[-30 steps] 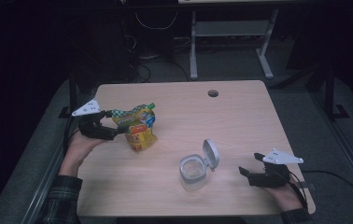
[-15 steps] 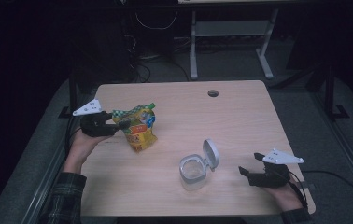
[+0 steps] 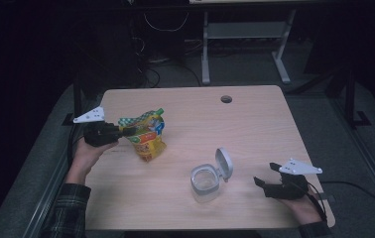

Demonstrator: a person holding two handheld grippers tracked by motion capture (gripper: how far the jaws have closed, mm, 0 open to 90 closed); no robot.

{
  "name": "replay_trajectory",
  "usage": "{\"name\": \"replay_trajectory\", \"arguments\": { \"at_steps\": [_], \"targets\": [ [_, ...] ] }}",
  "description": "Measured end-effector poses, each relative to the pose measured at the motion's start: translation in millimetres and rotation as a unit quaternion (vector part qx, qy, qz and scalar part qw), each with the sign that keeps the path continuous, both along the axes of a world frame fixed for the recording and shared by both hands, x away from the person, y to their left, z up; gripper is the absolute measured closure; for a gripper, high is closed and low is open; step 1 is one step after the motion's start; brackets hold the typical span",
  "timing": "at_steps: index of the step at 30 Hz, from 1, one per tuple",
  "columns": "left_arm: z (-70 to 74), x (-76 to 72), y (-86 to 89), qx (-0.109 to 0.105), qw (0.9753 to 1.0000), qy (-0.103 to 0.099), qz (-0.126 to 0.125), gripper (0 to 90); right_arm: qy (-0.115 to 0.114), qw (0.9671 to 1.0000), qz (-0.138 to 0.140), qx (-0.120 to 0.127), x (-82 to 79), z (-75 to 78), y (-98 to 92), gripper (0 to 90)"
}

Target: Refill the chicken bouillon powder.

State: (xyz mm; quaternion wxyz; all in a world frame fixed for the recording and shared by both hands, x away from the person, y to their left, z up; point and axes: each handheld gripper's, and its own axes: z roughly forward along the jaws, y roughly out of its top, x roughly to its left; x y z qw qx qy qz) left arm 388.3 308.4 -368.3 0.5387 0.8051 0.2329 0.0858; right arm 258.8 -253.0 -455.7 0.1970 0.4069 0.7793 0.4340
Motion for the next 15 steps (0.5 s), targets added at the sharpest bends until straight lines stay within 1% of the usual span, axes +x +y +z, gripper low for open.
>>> {"name": "replay_trajectory", "arguments": {
  "at_steps": [3, 7, 9, 10, 12, 15],
  "targets": [
    [0.0, -0.7, -0.6, -0.002, 1.0000, 0.002, -0.001, 89.7, -0.001, 1.0000, -0.001, 0.000, 0.1, 0.0, -0.2, 19.7],
    [0.1, -2.0, -2.2, -0.009, 0.9999, 0.009, 0.004, 90.0, 0.000, 1.0000, -0.002, 0.000, 0.7, -0.8, -0.6, 19.8],
    [0.3, -2.2, -2.4, -0.007, 0.9999, 0.007, 0.006, 90.0, 0.001, 1.0000, -0.001, 0.000, 0.7, -1.0, -0.3, 19.8],
    [0.6, -2.8, -3.0, -0.005, 0.9999, 0.005, 0.011, 90.0, 0.001, 1.0000, 0.000, 0.000, 0.7, -1.0, -0.1, 19.8],
    [0.7, -3.6, -4.3, -0.009, 0.9999, 0.005, 0.014, 90.0, 0.003, 1.0000, 0.001, -0.001, 0.6, -1.2, 0.5, 19.8],
    [2.7, -5.3, -7.9, -0.008, 0.9999, 0.002, 0.011, 90.0, 0.003, 1.0000, 0.002, -0.001, 0.8, -1.3, 0.9, 19.9]
  ]
}}
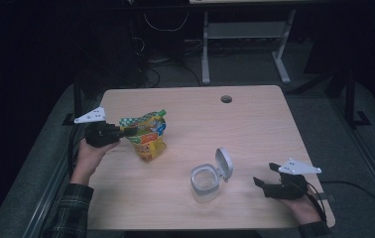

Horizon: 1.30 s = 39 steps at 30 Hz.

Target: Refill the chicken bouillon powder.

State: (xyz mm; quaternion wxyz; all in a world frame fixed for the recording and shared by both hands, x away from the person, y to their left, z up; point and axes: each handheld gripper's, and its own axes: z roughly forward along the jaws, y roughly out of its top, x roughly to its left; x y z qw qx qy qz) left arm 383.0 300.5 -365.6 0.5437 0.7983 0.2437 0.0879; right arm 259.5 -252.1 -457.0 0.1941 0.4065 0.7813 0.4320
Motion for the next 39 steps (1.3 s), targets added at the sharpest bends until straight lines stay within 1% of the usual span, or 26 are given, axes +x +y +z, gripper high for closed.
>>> {"name": "replay_trajectory", "arguments": {
  "at_steps": [6, 9, 10, 11, 13, 14, 15, 16, 18, 19, 21, 22, 23, 24, 25, 26, 29, 32, 33, 35, 36, 37, 38, 39],
  "targets": [
    [4.9, -2.8, -3.5, 0.000, 1.0000, -0.002, -0.008, 90.0, 0.000, 1.0000, 0.001, 0.002, -0.4, 0.5, 0.4, 19.9],
    [8.4, -4.8, -5.1, -0.001, 0.9999, -0.003, -0.011, 90.0, -0.002, 1.0000, 0.003, 0.000, -0.4, 0.9, 0.4, 20.0],
    [13.3, -7.4, -6.7, -0.002, 0.9999, -0.005, -0.015, 90.0, 0.002, 1.0000, 0.002, 0.004, -1.1, 1.9, 1.2, 20.1],
    [13.3, -7.4, -6.7, -0.002, 0.9999, -0.005, -0.015, 90.0, -0.001, 1.0000, 0.004, 0.004, -1.1, 2.6, 1.2, 20.3],
    [19.4, -10.9, -8.0, -0.005, 0.9998, -0.008, -0.020, 90.0, -0.001, 1.0000, 0.006, 0.007, -1.7, 4.4, 1.4, 21.6],
    [19.4, -10.9, -8.0, -0.005, 0.9998, -0.008, -0.020, 90.0, -0.001, 1.0000, 0.006, 0.007, -1.7, 4.4, 1.4, 21.6],
    [21.8, -12.6, -7.9, -0.007, 0.9997, -0.008, -0.022, 90.0, 0.004, 0.9999, 0.006, 0.011, -3.2, 6.8, 2.2, 25.2],
    [23.5, -14.1, -8.0, -0.010, 0.9997, -0.008, -0.023, 90.0, 0.004, 0.9999, 0.006, 0.011, -3.2, 6.8, 2.2, 25.2],
    [26.4, -17.0, -7.9, -0.014, 0.9995, -0.010, -0.027, 90.0, 0.008, 0.9998, 0.011, 0.015, -5.0, 9.2, 2.9, 33.1],
    [29.2, -19.4, -8.2, -0.017, 0.9993, -0.009, -0.032, 90.0, 0.010, 0.9996, 0.017, 0.018, -7.6, 11.5, 4.4, 44.9],
    [31.5, -21.2, -8.5, -0.017, 0.9992, -0.010, -0.035, 90.0, 0.015, 0.9994, 0.027, 0.018, -11.1, 14.0, 6.1, 56.3],
    [32.4, -22.7, -8.9, -0.020, 0.9991, -0.009, -0.035, 90.0, 0.019, 0.9992, 0.030, 0.018, -11.9, 14.6, 6.8, 66.2],
    [33.6, -24.2, -9.0, -0.020, 0.9991, -0.012, -0.037, 90.0, 0.024, 0.9989, 0.035, 0.017, -13.5, 15.5, 7.7, 72.0],
    [34.2, -25.2, -9.1, -0.021, 0.9990, -0.011, -0.038, 90.0, 0.027, 0.9985, 0.043, 0.019, -14.9, 16.2, 9.5, 77.7],
    [34.2, -25.2, -9.1, -0.021, 0.9990, -0.011, -0.038, 90.0, 0.027, 0.9985, 0.043, 0.019, -14.9, 16.2, 9.5, 77.7],
    [35.2, -26.6, -9.4, -0.023, 0.9989, -0.011, -0.039, 90.0, 0.031, 0.9976, 0.059, 0.018, -18.2, 16.7, 14.2, 89.2],
    [38.3, -32.5, -11.0, -0.023, 0.9987, -0.013, -0.042, 90.0, 0.036, 0.9960, 0.081, 0.015, -23.9, 17.3, 21.8, 90.0],
    [40.2, -35.8, -11.8, -0.023, 0.9986, -0.011, -0.046, 90.0, 0.035, 0.9938, 0.105, 0.011, -28.4, 18.1, 30.9, 90.0],
    [40.6, -37.1, -12.4, -0.024, 0.9986, -0.012, -0.045, 90.0, 0.036, 0.9929, 0.112, 0.012, -30.0, 18.9, 34.2, 90.0],
    [41.9, -39.3, -13.7, -0.025, 0.9983, -0.011, -0.051, 90.0, 0.033, 0.9907, 0.131, 0.013, -32.4, 20.5, 39.9, 90.0],
    [41.9, -39.3, -13.7, -0.025, 0.9983, -0.011, -0.051, 90.0, 0.031, 0.9898, 0.138, 0.017, -33.6, 21.6, 42.3, 90.0],
    [42.8, -41.0, -14.9, -0.025, 0.9983, -0.012, -0.052, 90.0, 0.031, 0.9898, 0.138, 0.017, -33.6, 21.6, 42.3, 90.0],
    [44.0, -43.6, -17.1, -0.026, 0.9982, -0.013, -0.053, 90.0, 0.029, 0.9871, 0.155, 0.024, -36.0, 25.1, 47.4, 90.0],
    [44.5, -44.3, -17.5, -0.024, 0.9982, -0.013, -0.054, 90.0, 0.029, 0.9862, 0.161, 0.026, -37.2, 26.9, 50.0, 90.0]
  ]
}}
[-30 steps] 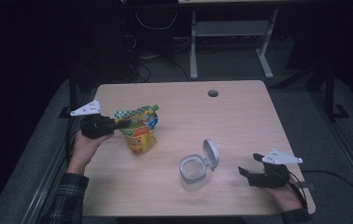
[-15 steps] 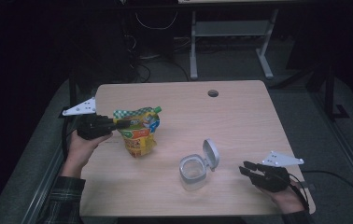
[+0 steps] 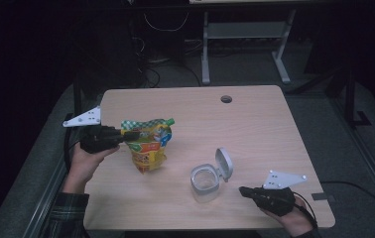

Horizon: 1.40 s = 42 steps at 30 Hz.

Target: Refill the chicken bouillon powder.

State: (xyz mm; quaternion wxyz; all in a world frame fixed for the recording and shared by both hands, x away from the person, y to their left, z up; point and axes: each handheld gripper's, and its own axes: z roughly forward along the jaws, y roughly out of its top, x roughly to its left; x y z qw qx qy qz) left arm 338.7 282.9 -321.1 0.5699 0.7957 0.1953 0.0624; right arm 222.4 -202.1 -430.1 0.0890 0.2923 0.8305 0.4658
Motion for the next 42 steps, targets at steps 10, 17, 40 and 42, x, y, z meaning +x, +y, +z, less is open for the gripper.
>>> {"name": "replay_trajectory", "arguments": {
  "at_steps": [10, 17, 40, 42],
  "targets": [
    [5.9, -10.3, -2.8, -0.001, 0.9999, -0.005, -0.010, 90.0, -0.022, 0.9985, 0.046, 0.020, -6.7, 17.9, 30.9, 90.0],
    [12.3, -17.0, -2.8, -0.003, 0.9999, -0.005, -0.013, 90.0, -0.033, 0.9970, 0.062, 0.034, -5.0, 31.7, 62.7, 90.0],
    [44.3, -46.2, -3.0, -0.003, 0.9996, -0.001, -0.028, 90.0, -0.075, 0.9970, -0.005, 0.015, 28.0, 54.5, 164.9, 90.0],
    [46.7, -49.8, -6.1, -0.003, 0.9995, 0.001, -0.031, 90.0, -0.076, 0.9970, -0.008, 0.013, 30.0, 54.0, 170.3, 90.0]
  ]
}}
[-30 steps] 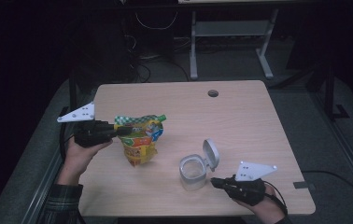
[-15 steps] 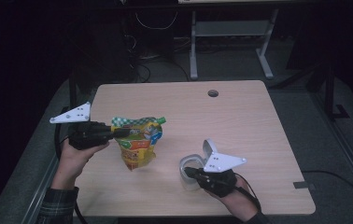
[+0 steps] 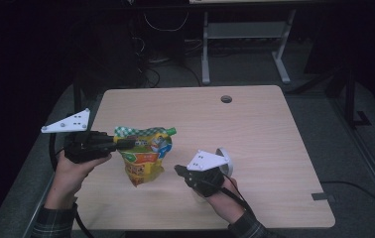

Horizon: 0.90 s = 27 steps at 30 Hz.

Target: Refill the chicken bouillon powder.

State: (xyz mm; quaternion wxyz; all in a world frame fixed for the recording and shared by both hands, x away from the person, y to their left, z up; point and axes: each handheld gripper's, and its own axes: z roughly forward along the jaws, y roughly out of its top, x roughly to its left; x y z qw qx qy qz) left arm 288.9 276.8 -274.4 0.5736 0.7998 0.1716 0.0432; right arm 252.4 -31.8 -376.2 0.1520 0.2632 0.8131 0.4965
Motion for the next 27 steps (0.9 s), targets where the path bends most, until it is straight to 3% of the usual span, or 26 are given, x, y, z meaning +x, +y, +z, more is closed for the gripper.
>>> {"name": "replay_trajectory", "arguments": {
  "at_steps": [10, 14, 18, 27],
  "targets": [
    [7.1, -11.8, -11.3, 0.003, 1.0000, -0.001, -0.008, 90.0, -0.006, 0.9999, -0.013, 0.002, 8.5, -3.1, 16.7, 90.0],
    [8.9, -13.8, -14.8, -0.002, 1.0000, 0.000, -0.008, 90.0, -0.007, 0.9999, -0.013, 0.005, 6.3, -2.6, 20.0, 90.0],
    [11.4, -15.4, -19.6, 0.003, 1.0000, 0.002, -0.009, 90.0, -0.023, 0.9995, -0.017, 0.015, 4.2, -3.9, 21.5, 90.0],
    [14.7, -16.2, -24.0, 0.014, 0.9999, 0.008, 0.003, 90.0, -0.034, 0.9990, -0.014, 0.023, -3.2, -12.1, 32.6, 90.0]
  ]
}}
